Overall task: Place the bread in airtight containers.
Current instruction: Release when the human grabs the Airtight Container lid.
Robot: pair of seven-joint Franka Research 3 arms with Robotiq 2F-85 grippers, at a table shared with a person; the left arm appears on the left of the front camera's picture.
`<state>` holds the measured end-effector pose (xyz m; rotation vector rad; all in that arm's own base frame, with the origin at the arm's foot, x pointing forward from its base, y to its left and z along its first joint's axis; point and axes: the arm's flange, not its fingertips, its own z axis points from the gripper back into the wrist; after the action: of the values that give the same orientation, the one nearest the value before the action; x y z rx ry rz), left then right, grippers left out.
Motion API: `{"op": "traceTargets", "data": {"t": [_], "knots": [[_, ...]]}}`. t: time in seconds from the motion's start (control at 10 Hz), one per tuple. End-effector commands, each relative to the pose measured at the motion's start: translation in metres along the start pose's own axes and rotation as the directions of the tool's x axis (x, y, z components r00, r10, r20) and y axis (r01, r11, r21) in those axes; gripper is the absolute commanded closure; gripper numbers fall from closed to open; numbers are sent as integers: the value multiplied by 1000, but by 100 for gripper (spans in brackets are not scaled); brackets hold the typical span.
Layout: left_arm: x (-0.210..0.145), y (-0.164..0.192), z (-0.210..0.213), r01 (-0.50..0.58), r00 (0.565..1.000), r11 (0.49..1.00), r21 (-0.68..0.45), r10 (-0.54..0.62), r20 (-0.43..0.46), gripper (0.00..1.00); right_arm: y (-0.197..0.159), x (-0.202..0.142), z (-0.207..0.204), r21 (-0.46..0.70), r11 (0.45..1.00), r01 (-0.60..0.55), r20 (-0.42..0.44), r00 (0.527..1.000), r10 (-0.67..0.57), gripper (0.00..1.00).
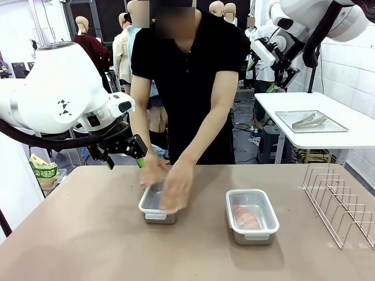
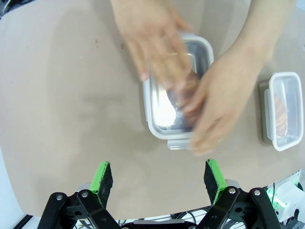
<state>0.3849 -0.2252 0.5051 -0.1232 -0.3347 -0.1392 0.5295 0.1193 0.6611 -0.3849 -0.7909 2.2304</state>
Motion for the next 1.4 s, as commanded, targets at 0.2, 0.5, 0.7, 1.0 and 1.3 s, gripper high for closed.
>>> {"op": "traceTargets", "data": {"t": [0.2,0.5,0.7,1.0,1.3], "knots": [[1,1,1,0,1000,1000,7,0,4,0,0,0,0,-2,1000,-4,-1,1000,4,0],[1,1,1,0,1000,1000,7,0,4,0,0,0,0,-2,1000,-4,-1,1000,4,0],[1,1,1,0,1000,1000,7,0,4,0,0,0,0,-2,1000,-4,-1,1000,4,0],[1,1,1,0,1000,1000,7,0,4,0,0,0,0,-2,1000,-4,-1,1000,4,0],[1,1,1,0,1000,1000,7,0,4,0,0,0,0,-2,1000,-4,-1,1000,4,0]]}}
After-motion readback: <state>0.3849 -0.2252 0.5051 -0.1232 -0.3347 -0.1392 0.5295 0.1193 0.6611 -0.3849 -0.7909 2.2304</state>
